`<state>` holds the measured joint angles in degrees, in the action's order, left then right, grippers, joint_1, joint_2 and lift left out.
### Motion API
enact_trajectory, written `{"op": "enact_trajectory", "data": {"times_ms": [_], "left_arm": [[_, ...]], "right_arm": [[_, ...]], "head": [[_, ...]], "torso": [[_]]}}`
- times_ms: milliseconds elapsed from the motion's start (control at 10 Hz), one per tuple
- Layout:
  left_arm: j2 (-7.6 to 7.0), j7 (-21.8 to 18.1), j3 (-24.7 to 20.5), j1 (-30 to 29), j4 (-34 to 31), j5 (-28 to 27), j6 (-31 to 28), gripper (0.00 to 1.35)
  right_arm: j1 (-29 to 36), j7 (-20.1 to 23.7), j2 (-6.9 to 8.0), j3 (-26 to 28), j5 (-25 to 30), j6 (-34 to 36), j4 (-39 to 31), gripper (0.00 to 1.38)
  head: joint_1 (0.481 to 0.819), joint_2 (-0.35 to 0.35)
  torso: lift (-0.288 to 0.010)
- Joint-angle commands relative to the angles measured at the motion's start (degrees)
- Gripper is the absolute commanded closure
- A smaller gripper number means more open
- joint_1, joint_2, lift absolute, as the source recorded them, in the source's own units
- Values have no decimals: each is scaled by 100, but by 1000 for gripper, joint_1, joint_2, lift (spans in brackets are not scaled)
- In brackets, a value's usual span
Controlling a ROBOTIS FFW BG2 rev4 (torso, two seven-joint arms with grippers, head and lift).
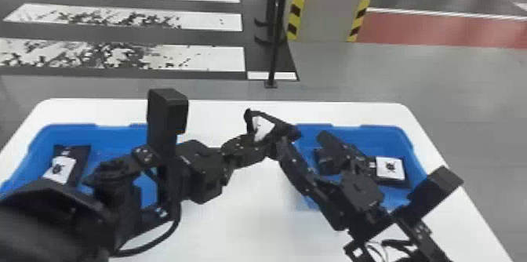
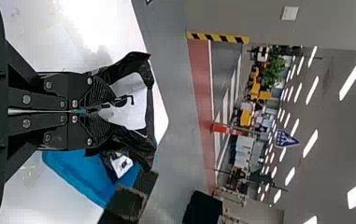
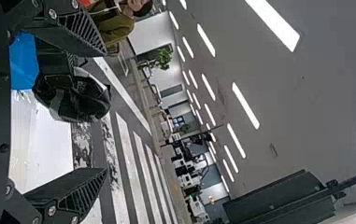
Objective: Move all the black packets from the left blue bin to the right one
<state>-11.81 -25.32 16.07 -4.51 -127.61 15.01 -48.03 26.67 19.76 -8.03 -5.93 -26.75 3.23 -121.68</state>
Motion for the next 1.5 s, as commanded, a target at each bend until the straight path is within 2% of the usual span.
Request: {"op": "enact_trajectory", "data": {"times_ms": [0, 100, 200, 300, 800, 900, 1000, 1100, 1400], "left_arm": [[-41, -8, 278, 72, 0, 190, 8, 1205], [-58, -8, 404, 128, 0, 282, 8, 1205], [-67, -8, 484, 128, 0, 339, 8, 1205], [-67, -17, 506, 128, 0, 339, -6, 1205], [-58, -17, 426, 86, 0, 464, 148, 1205], [-50, 18, 392, 44, 0, 579, 162, 1064], [-23, 62, 232, -111, 0, 556, 162, 430], [-32, 62, 84, -266, 0, 544, 106, 56], [109, 62, -636, -969, -394, 521, 64, 243]], "right_arm": [[-206, -7, -41, -161, -102, -14, 194, 154], [-347, -7, -23, -161, -181, -183, 377, 206], [-431, -25, -6, -161, -433, -296, 545, 694], [-445, -130, 3, -161, -387, -689, 559, 1266], [-361, -148, 12, -150, -433, -563, 461, 1274], [-389, -148, 12, -138, -456, -549, 475, 1274], [-487, -148, 12, -24, -490, -535, 559, 1274], [-600, -148, -6, 147, -490, -535, 658, 1274], [-1134, -148, -173, 764, -341, -408, 1164, 1274]], "head": [[695, -141], [695, -159], [695, -176], [695, -194], [695, -219], [695, -217], [695, -216], [695, -215], [695, -224]], "torso": [[-140], [-140], [-140], [-140], [-140], [-140], [-140], [-140], [-140]]}}
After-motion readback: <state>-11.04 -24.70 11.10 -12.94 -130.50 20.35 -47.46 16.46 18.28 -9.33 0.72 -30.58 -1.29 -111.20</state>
